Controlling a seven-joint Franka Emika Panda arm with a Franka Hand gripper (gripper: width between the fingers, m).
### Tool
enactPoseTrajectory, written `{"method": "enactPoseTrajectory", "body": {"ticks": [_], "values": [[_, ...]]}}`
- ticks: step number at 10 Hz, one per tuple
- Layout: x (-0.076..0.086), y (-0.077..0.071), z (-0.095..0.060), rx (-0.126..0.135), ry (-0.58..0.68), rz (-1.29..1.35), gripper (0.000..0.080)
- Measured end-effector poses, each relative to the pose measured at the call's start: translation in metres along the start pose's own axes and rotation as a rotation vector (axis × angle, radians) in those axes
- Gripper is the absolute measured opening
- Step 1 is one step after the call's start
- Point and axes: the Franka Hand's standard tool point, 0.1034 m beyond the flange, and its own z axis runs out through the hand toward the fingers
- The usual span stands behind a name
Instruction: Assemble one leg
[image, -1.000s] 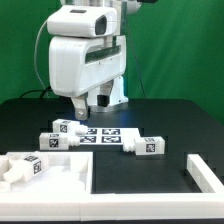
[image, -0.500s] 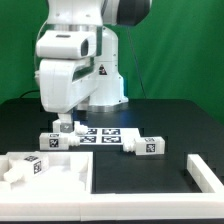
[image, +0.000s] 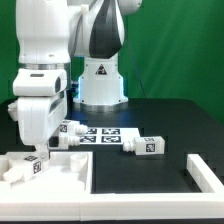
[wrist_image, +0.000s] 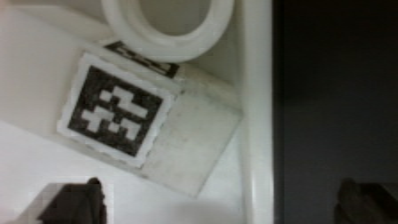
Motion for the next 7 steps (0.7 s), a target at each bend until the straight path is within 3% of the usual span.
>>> {"method": "enactPoseTrajectory", "body": {"ticks": [3,5,7], "values": [[0.004,-0.003,0.007,0.008,0.003,-0.005,0.065],[0.018,-0.004,0.018,-0.021,0.012,-0.026,0.065],[0.015,-0.006,0.022,-0.016,0.012,-0.019,0.065]]}}
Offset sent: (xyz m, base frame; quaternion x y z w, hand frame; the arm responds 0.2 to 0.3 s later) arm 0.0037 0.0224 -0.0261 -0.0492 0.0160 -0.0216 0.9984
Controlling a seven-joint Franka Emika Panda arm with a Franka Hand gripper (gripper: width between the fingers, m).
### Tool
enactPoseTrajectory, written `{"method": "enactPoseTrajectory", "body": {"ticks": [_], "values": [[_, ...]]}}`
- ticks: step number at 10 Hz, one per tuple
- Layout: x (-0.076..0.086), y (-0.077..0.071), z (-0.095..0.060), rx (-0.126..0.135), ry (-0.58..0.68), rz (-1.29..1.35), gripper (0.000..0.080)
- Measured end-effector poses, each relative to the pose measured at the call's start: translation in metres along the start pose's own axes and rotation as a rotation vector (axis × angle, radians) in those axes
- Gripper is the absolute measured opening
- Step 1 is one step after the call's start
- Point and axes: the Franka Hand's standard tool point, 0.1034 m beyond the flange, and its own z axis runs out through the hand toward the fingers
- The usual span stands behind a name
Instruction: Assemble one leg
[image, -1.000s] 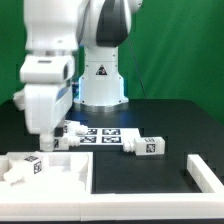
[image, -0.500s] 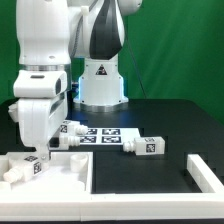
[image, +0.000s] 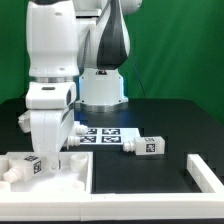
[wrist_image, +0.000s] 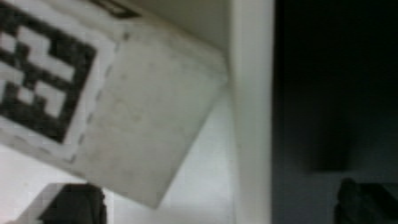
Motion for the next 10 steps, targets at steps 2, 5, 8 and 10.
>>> {"method": "enactPoseTrajectory", "body": {"ticks": [2,5,8,10], "values": [[0.0,-0.001,0.001,0.001,0.0,0.0,0.0398],[0.0,-0.007,0.003,0.021,0.002,0.001,0.0086],[0.015,-0.008,0.004,0.038,-0.008,-0.022,0.0057],[0.054,-0.009,0.004,0.078,-0.02,-0.041,0.0057]]}}
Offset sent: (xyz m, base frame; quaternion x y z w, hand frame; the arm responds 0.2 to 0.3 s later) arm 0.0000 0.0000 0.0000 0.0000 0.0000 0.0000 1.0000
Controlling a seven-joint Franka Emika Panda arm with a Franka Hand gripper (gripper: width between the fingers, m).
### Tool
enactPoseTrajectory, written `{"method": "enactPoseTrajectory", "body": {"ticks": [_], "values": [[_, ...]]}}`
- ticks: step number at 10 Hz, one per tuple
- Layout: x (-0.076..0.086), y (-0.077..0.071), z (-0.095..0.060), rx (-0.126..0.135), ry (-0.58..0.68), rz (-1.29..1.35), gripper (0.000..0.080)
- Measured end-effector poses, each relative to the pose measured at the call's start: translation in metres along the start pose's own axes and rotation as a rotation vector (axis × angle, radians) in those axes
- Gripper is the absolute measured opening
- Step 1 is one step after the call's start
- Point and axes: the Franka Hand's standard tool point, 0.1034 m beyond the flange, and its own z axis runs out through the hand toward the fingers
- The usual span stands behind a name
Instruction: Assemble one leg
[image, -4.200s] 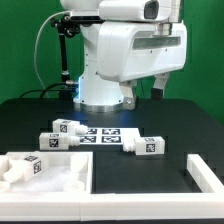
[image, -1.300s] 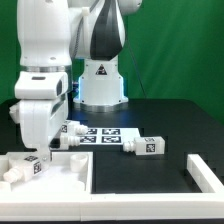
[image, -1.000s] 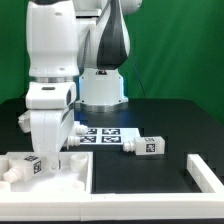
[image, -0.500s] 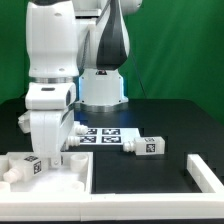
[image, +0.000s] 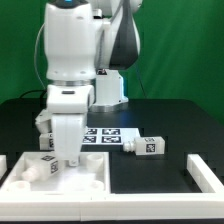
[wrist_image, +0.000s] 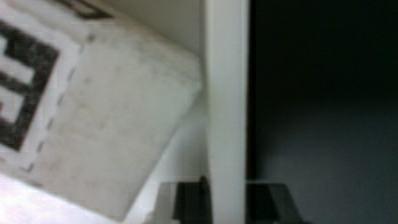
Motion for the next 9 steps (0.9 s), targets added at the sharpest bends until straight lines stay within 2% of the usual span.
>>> {"method": "enactPoseTrajectory", "body": {"ticks": [1,2,3,4,7,8,9], "values": [[0.03,0.001,-0.001,0.033,-0.008,-0.041,0.0057],[0.049,0.0,-0.002,0.036,-0.009,-0.055,0.0057],[0.052,0.0,-0.001,0.027,-0.008,-0.052,0.0057],[0.047,0.0,-0.001,0.029,-0.008,-0.044,0.0057],[0.047,0.0,-0.001,0.028,-0.008,-0.042,0.0057],[0.053,0.0,0.0,0.014,-0.002,-0.053,0.0057],[0.067,0.0,-0.001,0.013,0.005,-0.043,0.0057]]}}
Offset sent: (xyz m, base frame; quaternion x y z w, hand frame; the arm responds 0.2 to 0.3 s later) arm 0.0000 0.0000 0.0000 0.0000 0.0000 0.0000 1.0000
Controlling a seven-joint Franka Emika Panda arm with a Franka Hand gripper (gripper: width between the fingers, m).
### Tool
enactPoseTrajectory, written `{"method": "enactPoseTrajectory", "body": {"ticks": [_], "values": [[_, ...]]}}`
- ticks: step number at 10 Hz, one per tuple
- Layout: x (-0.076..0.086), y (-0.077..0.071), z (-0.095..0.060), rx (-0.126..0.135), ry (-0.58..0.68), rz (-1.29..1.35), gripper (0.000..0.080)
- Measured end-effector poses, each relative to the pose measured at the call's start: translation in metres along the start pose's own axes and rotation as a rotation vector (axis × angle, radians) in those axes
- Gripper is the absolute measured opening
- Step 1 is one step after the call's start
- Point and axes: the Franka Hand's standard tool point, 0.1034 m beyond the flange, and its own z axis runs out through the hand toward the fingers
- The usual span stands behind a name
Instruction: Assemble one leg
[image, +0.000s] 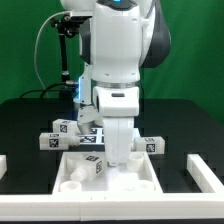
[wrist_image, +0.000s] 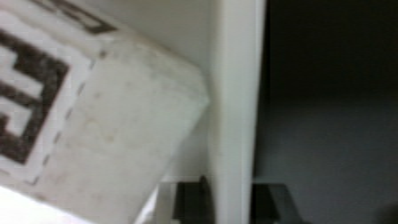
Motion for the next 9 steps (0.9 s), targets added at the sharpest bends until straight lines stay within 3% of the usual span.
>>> {"method": "enactPoseTrajectory", "body": {"ticks": [4,6,9], "values": [[0.063,0.002,0.0,0.029,0.029,-0.055,0.0058],[0.065,0.002,0.0,0.045,0.025,-0.034,0.0061],[0.064,0.002,0.0,0.046,0.025,-0.025,0.0061]]}}
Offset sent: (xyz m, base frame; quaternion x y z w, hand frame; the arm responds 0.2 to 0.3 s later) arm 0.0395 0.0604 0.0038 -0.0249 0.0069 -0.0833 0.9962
